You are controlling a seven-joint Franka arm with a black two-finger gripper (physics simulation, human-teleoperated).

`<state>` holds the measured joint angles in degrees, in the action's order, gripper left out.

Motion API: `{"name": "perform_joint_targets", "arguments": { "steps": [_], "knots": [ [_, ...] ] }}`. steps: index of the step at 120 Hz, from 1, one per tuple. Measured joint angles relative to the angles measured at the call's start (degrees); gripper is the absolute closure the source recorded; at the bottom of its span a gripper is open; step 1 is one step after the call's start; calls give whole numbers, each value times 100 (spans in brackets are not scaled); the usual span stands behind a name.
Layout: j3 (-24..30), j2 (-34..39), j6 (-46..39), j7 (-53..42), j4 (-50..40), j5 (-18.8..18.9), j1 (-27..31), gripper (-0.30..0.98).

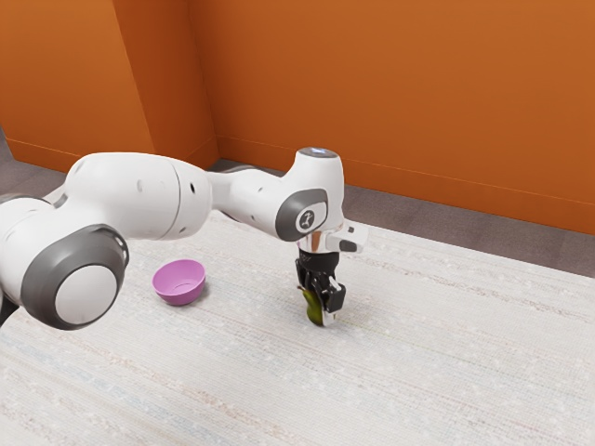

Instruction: Place the pear in the bowl.

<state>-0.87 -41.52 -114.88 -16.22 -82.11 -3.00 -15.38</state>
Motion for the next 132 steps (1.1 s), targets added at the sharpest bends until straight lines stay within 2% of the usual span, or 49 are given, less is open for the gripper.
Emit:
{"name": "perform_joint_targets", "arguments": {
  "steps": [40,62,103,132],
  "knots": [
    [-7,236,3,112,-10,152,-9,67],
    [-36,768,81,231,-155,331,181,80],
    [-264,2219,135,326,-1996,708,1184,77],
    [-574,2441,119,171,-2333,889,1479,73]
  ]
}}
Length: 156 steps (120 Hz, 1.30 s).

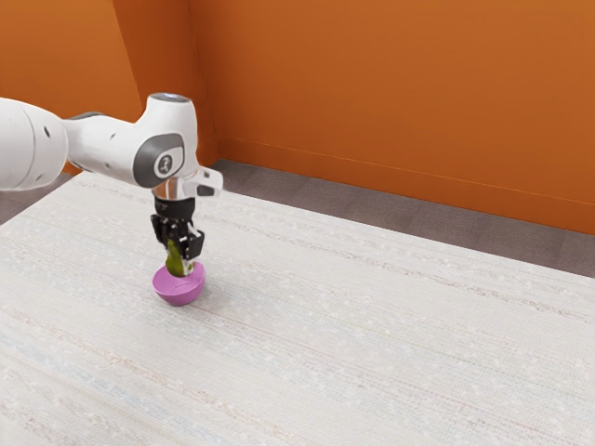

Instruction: Place the pear in the bowl.

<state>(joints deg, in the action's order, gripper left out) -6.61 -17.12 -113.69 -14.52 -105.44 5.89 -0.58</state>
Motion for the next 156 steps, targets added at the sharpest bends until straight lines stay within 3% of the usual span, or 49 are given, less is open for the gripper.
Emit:
{"name": "perform_joint_targets", "arguments": {
  "steps": [48,75,102,120,141,156],
  "knots": [
    [-134,-447,-18,-406,334,146,230,70],
    [-130,-480,45,-712,358,-58,242,29],
    [-113,-446,97,-973,475,-145,199,10],
    [-80,114,265,-1077,720,-319,46,5],
    [75,1467,1060,-795,891,-511,-428,2],
    [241,1683,1549,-551,1086,-551,-864,1]
  ]
}}
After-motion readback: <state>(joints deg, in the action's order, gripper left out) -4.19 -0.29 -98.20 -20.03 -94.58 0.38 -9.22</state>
